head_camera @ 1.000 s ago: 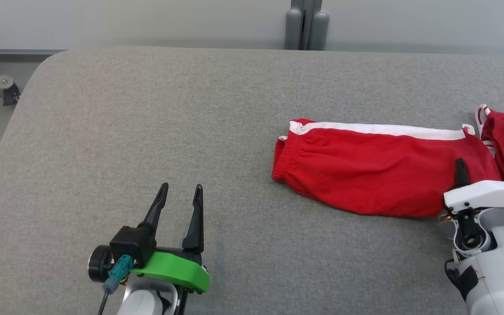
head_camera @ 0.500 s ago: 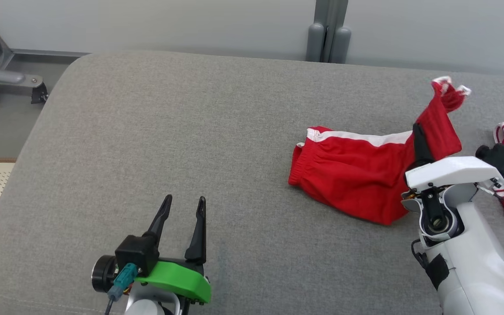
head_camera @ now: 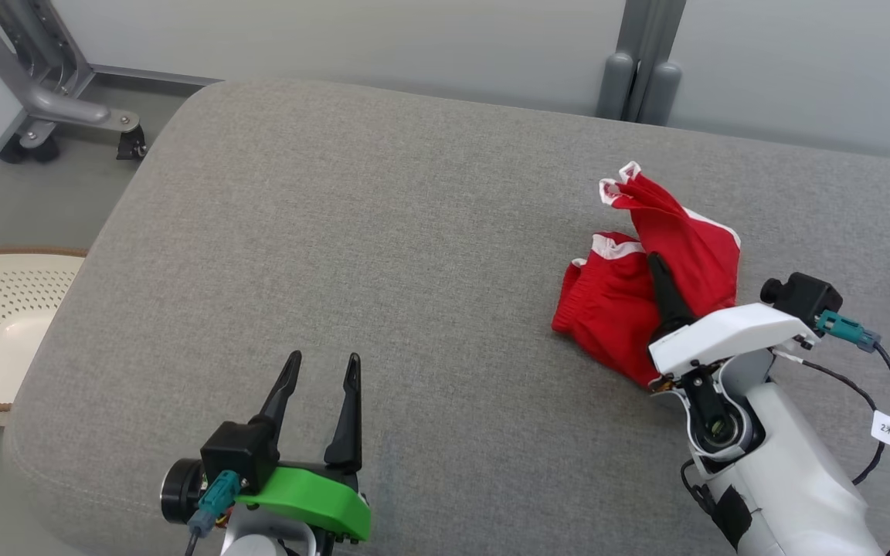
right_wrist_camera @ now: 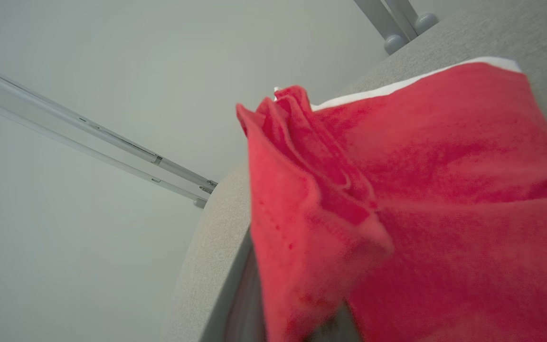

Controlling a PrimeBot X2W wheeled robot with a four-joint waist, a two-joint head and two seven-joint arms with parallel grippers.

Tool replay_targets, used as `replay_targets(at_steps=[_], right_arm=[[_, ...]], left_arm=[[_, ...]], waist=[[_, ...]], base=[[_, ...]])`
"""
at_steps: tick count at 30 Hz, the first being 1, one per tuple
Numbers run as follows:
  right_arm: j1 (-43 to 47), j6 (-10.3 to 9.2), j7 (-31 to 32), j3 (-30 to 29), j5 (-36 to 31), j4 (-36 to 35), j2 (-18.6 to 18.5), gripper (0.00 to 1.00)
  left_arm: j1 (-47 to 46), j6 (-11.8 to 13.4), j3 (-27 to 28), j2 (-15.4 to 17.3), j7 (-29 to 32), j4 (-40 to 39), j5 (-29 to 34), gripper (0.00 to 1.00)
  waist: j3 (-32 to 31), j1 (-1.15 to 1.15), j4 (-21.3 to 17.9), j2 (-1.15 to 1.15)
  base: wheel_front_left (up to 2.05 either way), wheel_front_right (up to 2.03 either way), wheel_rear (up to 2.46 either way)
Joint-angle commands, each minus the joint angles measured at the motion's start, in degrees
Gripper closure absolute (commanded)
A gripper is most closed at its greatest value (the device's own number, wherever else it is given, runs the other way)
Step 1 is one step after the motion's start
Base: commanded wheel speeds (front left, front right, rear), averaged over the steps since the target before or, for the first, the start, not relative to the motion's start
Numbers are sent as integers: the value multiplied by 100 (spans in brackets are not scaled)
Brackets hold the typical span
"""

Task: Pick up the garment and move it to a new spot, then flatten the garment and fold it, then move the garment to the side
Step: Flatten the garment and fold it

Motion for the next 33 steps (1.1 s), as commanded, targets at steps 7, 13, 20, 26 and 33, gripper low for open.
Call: replay_targets(at_steps=[7, 13, 20, 26, 33], right_arm=[[-62, 2, 142, 497, 80, 152, -3, 100], [-43, 1, 131, 1034, -14, 226, -4, 0], [36, 1, 325, 1794, 244, 437, -4, 0], [30, 1, 761, 2393, 567, 573, -7, 0], [-246, 0, 30, 2581, 3, 91, -469, 0]], left_arm=[[49, 41, 27, 16, 0, -29, -43, 0], [19, 61, 17, 16, 1, -34, -87, 0], [-11, 71, 33, 16, 1, -24, -81, 0], [33, 60, 86, 16, 1, -16, -90, 0], [-52, 16, 162, 16, 1, -210, -143, 0]], waist=[[47, 0, 99, 0], [44, 0, 103, 0], [47, 0, 60, 0], [20, 0, -67, 0], [35, 0, -448, 0]], base=[[0, 0, 0], [0, 0, 0], [0, 0, 0], [0, 0, 0], [0, 0, 0]])
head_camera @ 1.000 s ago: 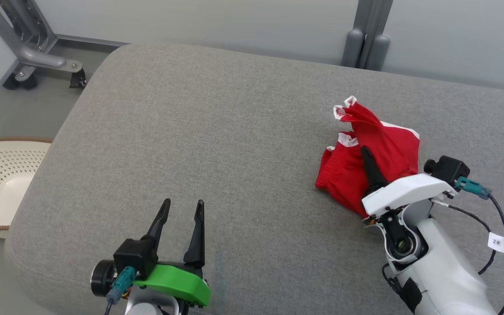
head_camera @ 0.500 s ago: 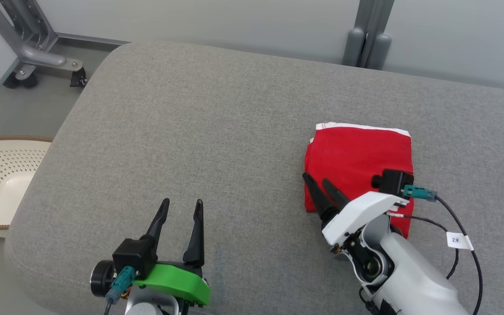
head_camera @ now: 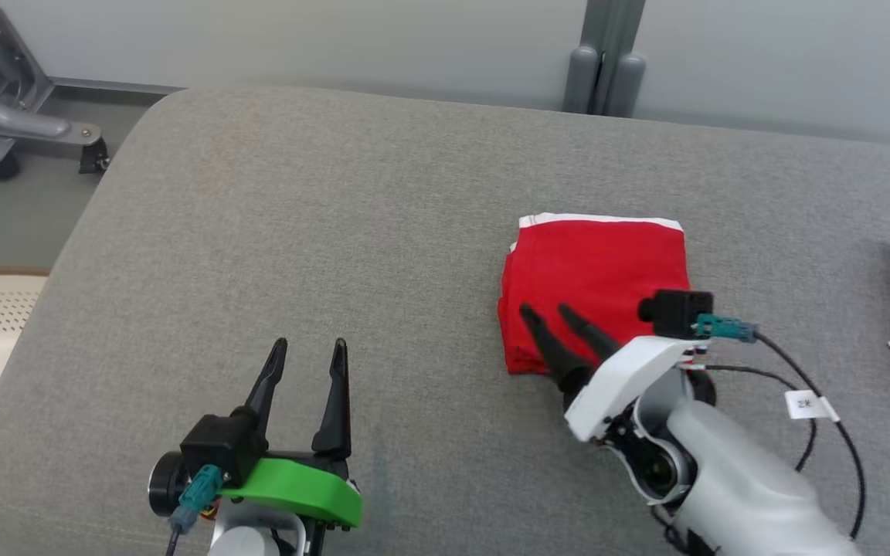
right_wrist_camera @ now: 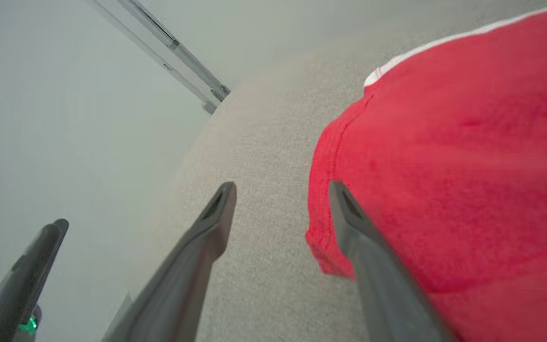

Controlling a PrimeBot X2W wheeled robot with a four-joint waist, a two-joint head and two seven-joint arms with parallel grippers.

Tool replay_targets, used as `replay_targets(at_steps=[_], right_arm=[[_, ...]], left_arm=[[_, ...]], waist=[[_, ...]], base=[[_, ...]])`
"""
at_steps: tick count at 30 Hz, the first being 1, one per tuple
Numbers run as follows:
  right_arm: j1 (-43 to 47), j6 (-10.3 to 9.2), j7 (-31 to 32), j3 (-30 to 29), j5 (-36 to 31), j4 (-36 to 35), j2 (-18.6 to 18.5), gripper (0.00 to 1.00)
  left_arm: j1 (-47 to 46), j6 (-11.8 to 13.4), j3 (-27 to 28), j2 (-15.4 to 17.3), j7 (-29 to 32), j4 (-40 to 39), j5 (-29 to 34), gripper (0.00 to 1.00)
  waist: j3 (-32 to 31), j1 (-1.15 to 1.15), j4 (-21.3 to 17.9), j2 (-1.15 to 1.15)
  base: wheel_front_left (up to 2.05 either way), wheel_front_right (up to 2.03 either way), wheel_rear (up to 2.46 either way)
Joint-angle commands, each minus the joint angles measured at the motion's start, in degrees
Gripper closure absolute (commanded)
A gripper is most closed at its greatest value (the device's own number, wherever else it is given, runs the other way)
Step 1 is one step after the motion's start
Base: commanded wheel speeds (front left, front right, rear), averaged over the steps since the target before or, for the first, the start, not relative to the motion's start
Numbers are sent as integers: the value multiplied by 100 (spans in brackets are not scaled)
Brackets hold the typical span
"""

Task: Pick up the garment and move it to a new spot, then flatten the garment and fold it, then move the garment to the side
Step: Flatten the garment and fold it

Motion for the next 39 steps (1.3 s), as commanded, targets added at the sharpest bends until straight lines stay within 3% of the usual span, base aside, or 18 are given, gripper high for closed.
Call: replay_targets(at_steps=[1, 4, 8, 13, 17, 21, 29, 39], right_arm=[[-44, 1, -230, 66, -292, -82, -221, 0], [-81, 1, -609, 141, -824, -268, -561, 0], [-81, 0, -899, -44, -2050, -349, -1087, 0], [280, 0, -992, -1103, -3202, -764, -1031, 0], [711, 0, -991, -2062, -3990, -1378, -672, 0], [1099, 0, -991, -2611, -4696, -1837, -369, 0], [1511, 0, -992, -2990, -5181, -2233, 51, 0], [1561, 0, -993, -2988, -5239, -2218, 132, 0]], left_arm=[[-56, -26, 24, 15, 1, -58, -38, 0], [-103, -82, 66, 15, 1, -182, -36, 0], [-159, -133, 148, 16, 1, -364, -4, 0], [-155, -218, 278, 17, 1, -598, 33, 0], [-115, -181, 362, 18, 1, -653, 84, 0], [-120, -167, 408, 17, 1, -624, 140, 0], [-44, -207, 454, 17, 1, -541, 249, 0], [-63, -262, 433, 17, 1, -492, 323, 0]], waist=[[5, 0, -221, 0], [8, 0, -438, 0], [20, 0, -727, 0], [37, 0, -1068, 0], [64, 0, -1266, 0], [107, 0, -1406, 0], [140, 0, -1526, 0], [185, 0, -1452, 0]], base=[[0, 0, 0], [0, 0, 0], [0, 0, 0], [0, 0, 0], [0, 0, 0], [0, 0, 0], [0, 0, 0], [0, 0, 0]])
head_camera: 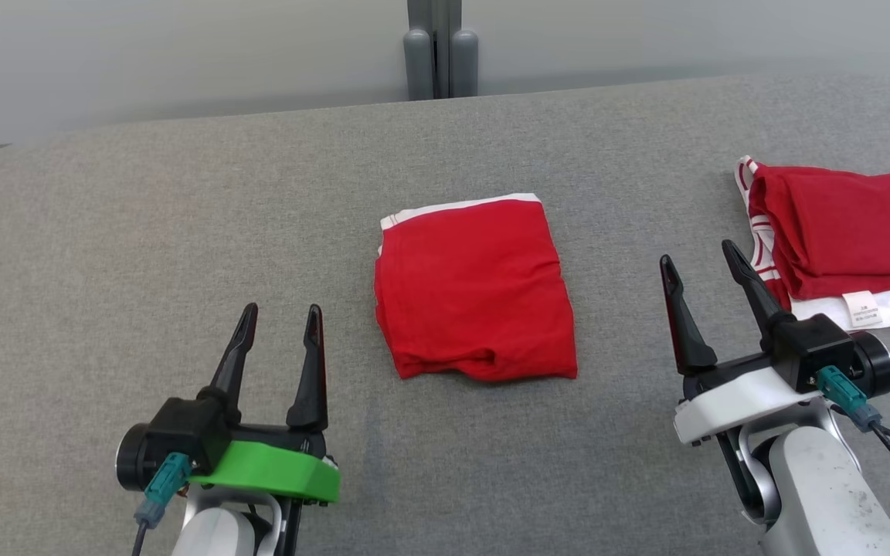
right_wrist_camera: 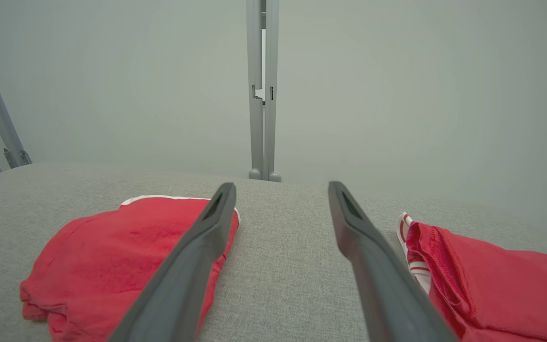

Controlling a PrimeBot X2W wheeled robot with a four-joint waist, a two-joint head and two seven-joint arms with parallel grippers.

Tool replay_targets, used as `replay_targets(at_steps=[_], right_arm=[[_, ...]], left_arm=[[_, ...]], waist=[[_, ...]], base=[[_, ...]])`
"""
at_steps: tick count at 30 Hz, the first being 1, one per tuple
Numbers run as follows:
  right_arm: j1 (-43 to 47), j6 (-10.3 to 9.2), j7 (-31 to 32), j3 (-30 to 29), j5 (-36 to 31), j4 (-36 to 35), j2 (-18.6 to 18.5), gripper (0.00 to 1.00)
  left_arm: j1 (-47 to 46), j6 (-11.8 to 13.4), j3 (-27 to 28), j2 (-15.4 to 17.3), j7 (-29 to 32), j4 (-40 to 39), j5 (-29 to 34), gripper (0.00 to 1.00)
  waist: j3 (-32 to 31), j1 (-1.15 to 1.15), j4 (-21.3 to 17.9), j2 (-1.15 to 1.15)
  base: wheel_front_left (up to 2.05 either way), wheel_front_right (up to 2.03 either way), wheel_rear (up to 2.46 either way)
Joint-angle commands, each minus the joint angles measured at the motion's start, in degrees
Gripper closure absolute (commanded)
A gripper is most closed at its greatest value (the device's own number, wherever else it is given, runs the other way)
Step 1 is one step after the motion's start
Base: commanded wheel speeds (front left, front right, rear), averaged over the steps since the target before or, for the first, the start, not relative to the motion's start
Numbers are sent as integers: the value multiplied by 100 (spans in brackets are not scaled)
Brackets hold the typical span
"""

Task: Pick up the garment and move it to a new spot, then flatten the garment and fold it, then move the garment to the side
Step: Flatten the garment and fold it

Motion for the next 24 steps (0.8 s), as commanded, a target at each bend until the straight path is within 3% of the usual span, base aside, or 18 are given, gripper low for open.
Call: replay_targets(at_steps=[1, 4, 5, 6, 18, 24], right_arm=[[0, -1, -14, 0, -21, 0, -30, 0], [-98, -1, -14, 67, -15, 6, -85, 2], [-139, -1, -14, 109, -13, 17, -121, 72], [-186, -1, -14, 161, -12, 26, -171, 100], [-1191, -1, -13, 1367, 269, 693, -733, 100], [-1742, -2, -14, 1767, 304, 1522, -996, 100]], left_arm=[[-25, -33, -6, 19, 1, 18, 46, 0], [-115, -45, -55, 19, 1, 18, 66, 0], [-141, -48, -77, 19, 1, 18, 71, 0], [-171, -61, -115, 19, 1, 23, 73, 0], [-469, 13, -578, 18, 1, 20, -159, 0], [-562, 97, -802, 17, 1, -22, -286, 0]], waist=[[64, 0, 60, 0], [191, 0, 168, 0], [236, 0, 209, 0], [301, 0, 274, 0], [868, 0, 1285, 0], [1045, 0, 1906, 0]], base=[[0, 0, 0], [0, 0, 0], [0, 0, 0], [0, 0, 0], [0, 0, 0], [0, 0, 0]])
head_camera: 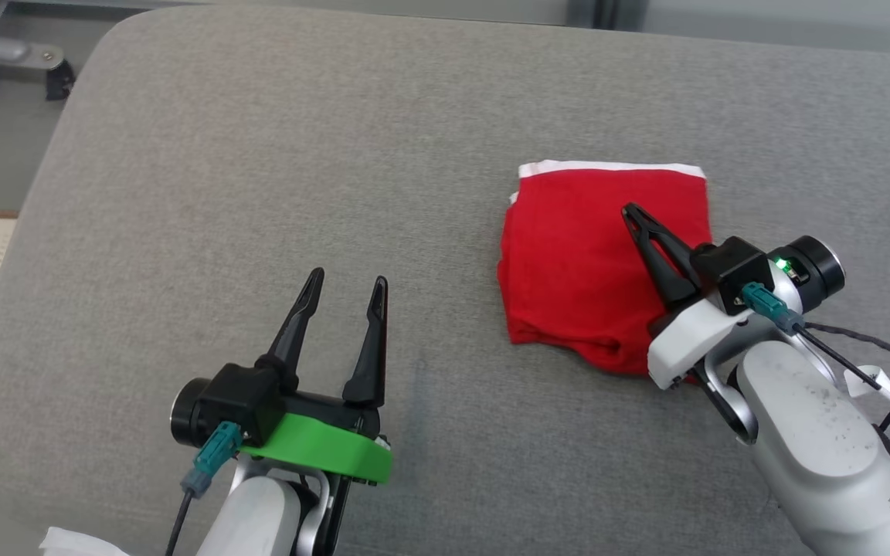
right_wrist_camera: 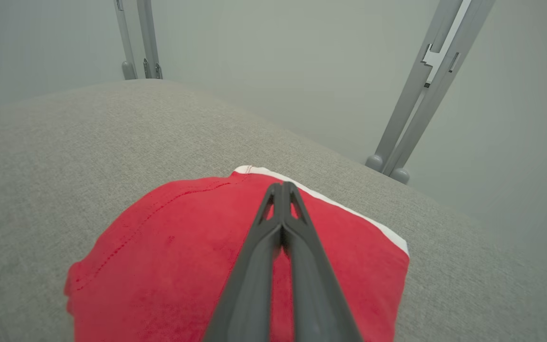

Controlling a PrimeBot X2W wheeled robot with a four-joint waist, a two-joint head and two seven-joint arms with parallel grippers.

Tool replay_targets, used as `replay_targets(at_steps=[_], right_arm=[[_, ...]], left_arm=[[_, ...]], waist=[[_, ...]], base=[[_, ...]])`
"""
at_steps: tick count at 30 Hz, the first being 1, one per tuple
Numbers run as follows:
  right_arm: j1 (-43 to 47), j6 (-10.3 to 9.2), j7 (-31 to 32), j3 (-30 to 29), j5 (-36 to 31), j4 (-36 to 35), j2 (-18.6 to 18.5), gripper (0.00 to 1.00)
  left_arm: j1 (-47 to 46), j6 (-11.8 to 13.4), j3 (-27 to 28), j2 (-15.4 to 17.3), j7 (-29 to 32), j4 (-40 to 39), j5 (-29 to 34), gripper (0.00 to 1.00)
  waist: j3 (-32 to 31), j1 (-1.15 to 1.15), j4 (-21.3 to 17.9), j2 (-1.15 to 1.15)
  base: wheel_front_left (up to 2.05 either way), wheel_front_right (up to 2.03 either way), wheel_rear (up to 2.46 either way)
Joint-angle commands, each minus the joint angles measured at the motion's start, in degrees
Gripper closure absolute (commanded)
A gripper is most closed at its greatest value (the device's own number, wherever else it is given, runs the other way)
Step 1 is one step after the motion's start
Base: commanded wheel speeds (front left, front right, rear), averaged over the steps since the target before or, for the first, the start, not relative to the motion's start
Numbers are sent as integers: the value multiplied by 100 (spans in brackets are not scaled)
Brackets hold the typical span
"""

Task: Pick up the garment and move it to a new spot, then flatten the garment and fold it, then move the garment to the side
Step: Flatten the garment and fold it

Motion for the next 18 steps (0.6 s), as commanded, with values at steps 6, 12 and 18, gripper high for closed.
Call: replay_targets(at_steps=[6, 12, 18], right_arm=[[-398, -1, -14, 64, 8, 984, -186, 100], [-490, -1, -9, 86, 37, 1847, -114, 100], [-606, 0, 11, 244, 171, 2361, 32, 100]], left_arm=[[-13, 135, -79, 13, 1, -21, -161, 0], [79, 179, -61, 12, 1, -9, -194, 0], [2, 184, -46, 13, 1, -10, -189, 0]], waist=[[339, 0, 923, 0], [312, 0, 1027, 0], [224, 0, 864, 0]], base=[[0, 0, 0], [0, 0, 0], [0, 0, 0]])
